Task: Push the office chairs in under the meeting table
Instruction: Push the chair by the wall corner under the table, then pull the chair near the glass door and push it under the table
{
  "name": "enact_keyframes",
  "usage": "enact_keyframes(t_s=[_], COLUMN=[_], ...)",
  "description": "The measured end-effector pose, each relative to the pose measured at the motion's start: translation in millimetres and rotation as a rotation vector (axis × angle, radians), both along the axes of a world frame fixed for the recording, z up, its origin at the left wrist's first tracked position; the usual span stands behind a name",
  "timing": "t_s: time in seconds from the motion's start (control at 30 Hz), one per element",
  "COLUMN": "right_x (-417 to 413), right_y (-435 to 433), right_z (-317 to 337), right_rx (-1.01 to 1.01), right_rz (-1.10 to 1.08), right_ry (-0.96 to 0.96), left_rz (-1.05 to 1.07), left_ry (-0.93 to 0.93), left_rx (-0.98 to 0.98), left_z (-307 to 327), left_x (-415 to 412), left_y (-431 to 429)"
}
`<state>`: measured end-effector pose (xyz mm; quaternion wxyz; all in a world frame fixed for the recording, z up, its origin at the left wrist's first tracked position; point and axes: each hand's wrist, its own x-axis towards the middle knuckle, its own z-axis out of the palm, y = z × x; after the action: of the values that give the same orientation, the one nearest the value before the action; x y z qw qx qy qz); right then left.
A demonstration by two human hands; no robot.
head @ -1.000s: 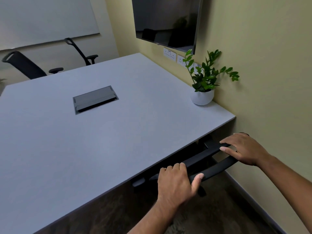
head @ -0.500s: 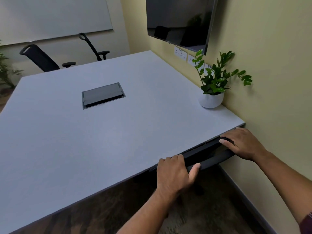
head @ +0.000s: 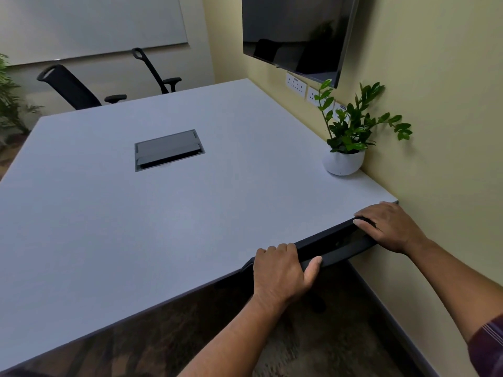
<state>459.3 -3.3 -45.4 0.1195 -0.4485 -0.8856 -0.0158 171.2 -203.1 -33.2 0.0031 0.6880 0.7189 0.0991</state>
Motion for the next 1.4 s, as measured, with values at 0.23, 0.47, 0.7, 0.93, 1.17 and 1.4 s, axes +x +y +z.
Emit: enact_keyframes(t_s=[0.23, 0.47, 0.7, 0.93, 1.17, 1.4], right_x=[-4, -32, -74, -160, -283, -405], right_y=[-5, -35, -71, -88, -121, -167], right_z=[6, 19, 32, 40, 38, 40], right_rx=[-0.054, -0.156, -0.214, -0.149, -0.13, -0.094], right_rz=[-0.055, -0.149, -0.207, -0.149, -0.016, 0.2], right_ry=[-0.019, -0.068, -0.05, -0.062, -0.051, 0.007], left_rz=[0.0, -0.077, -0.019, 0.133, 0.279, 0.447], left_ry=[-0.001, -0.086, -0.066, 0.003, 0.028, 0.037], left_rx=[-0.024, -0.062, -0.069, -0.075, -0.07, -0.033], left_z=[3, 6, 8, 7, 13, 29], left_x=[0, -21, -86, -167, -245, -315], left_y=[1, -4, -29, -73, -133, -195])
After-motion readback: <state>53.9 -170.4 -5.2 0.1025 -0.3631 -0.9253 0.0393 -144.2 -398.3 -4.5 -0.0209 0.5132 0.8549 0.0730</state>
